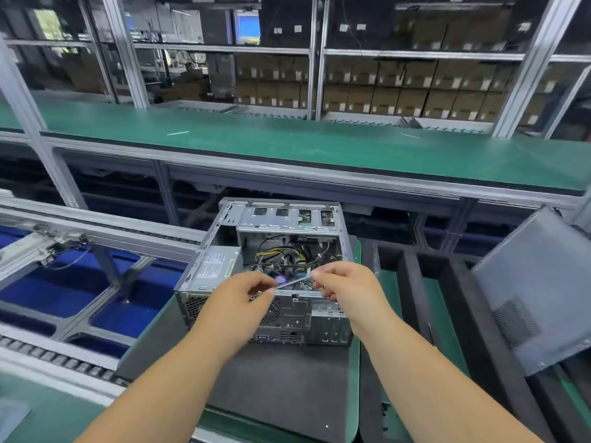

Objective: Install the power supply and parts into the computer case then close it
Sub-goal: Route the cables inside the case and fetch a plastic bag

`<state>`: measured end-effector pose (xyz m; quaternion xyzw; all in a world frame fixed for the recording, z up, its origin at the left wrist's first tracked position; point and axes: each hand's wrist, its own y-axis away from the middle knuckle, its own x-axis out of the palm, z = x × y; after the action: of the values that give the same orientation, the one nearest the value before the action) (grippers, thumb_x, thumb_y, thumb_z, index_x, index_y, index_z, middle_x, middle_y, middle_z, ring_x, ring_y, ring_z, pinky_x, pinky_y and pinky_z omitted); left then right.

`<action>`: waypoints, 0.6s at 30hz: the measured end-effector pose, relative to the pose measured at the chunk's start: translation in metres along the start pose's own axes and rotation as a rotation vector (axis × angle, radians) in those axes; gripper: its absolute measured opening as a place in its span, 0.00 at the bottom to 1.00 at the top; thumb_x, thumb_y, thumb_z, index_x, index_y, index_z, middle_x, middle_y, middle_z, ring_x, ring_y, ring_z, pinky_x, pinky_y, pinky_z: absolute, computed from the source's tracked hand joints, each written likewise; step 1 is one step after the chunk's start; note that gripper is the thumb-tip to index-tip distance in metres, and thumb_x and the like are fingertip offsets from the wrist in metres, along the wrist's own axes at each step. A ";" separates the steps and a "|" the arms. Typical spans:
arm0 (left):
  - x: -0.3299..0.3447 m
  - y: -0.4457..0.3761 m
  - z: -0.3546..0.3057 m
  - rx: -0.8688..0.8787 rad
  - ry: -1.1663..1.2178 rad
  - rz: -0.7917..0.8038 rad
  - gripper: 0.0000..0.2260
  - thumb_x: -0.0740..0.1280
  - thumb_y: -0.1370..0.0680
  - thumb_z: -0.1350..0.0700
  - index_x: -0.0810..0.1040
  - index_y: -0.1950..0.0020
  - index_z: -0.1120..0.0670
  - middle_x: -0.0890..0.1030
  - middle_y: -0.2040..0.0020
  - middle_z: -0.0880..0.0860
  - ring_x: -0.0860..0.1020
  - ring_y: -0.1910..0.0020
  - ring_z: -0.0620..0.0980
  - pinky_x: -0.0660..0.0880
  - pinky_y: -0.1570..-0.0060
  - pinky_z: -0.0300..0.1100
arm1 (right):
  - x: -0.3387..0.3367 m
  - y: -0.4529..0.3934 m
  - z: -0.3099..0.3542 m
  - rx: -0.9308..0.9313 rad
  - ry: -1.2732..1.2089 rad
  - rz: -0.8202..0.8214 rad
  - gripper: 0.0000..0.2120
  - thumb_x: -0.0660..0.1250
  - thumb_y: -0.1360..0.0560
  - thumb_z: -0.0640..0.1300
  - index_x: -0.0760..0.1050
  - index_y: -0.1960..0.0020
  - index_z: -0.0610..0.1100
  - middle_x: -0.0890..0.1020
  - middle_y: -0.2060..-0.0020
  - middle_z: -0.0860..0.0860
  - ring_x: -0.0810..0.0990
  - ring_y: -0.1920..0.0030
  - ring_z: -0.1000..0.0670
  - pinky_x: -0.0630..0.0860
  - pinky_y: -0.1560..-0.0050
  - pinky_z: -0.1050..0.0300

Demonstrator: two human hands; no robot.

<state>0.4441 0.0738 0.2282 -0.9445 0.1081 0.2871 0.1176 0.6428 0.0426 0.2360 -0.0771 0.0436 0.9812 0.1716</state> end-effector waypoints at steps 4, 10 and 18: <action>0.015 -0.024 -0.005 0.065 -0.034 0.059 0.05 0.67 0.23 0.50 0.80 0.53 0.39 0.80 0.56 0.33 0.76 0.54 0.32 0.71 0.55 0.32 | 0.000 -0.011 -0.005 0.002 0.002 0.021 0.05 0.72 0.25 0.45 0.84 0.58 0.46 0.85 0.65 0.50 0.78 0.68 0.58 0.75 0.63 0.59; 0.033 -0.074 -0.001 0.064 -0.014 0.151 0.04 0.68 0.24 0.47 0.79 0.55 0.37 0.81 0.60 0.38 0.80 0.59 0.42 0.80 0.55 0.48 | 0.003 -0.045 -0.010 0.025 0.005 -0.016 0.05 0.71 0.25 0.44 0.84 0.58 0.46 0.85 0.66 0.51 0.78 0.69 0.58 0.74 0.68 0.67; 0.039 -0.152 0.012 0.120 -0.025 0.272 0.07 0.69 0.24 0.49 0.79 0.60 0.37 0.80 0.65 0.40 0.78 0.66 0.42 0.75 0.64 0.40 | 0.016 -0.095 -0.007 0.086 0.008 -0.132 0.06 0.70 0.24 0.43 0.84 0.60 0.47 0.86 0.65 0.49 0.80 0.69 0.57 0.74 0.69 0.65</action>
<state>0.5103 0.2159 0.2204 -0.9088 0.2508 0.3049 0.1351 0.6615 0.1364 0.2209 -0.0762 0.0811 0.9647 0.2388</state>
